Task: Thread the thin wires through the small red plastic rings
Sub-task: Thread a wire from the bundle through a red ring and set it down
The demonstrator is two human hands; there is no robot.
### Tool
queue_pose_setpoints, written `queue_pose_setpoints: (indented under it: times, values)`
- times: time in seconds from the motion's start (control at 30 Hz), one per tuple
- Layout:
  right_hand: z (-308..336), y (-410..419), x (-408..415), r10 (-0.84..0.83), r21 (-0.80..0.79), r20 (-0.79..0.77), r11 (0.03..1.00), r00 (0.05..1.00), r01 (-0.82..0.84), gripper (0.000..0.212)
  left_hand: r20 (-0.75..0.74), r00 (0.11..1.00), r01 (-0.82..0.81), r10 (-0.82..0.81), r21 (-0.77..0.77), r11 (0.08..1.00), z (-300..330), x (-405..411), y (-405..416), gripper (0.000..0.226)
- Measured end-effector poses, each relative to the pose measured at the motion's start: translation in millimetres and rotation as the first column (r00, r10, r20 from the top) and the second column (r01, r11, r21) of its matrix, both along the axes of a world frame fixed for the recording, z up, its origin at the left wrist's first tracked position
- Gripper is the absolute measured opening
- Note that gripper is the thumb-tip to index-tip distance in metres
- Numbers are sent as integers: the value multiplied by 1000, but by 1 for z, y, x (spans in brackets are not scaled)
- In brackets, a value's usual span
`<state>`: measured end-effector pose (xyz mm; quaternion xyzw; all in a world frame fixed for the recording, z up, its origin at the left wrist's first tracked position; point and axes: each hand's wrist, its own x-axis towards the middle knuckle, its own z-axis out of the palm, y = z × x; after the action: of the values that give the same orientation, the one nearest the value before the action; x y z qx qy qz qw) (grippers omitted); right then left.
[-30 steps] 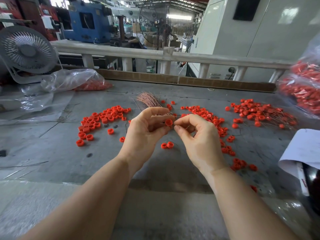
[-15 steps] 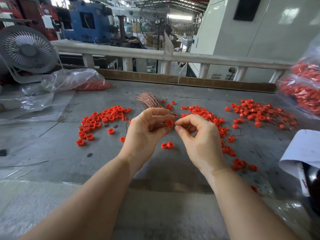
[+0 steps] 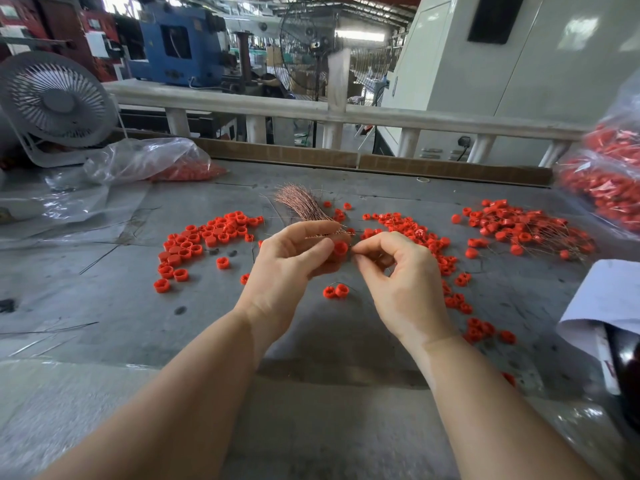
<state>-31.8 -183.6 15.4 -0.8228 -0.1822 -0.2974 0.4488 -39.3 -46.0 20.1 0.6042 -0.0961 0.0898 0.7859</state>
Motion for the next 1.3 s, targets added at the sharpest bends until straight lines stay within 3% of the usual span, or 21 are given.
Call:
queue_pose_setpoints:
  times: [0.7,1.3]
  values:
    - [2,-1,-1,-21,-17,-17,1000,1000,21,11,-58,995,72,-78,-93,993,-1,3,2,31]
    - [3,0,0,0,-34,-17,999,1000,0,13,-114,985,102,-128,-209,972,1,2,0,22]
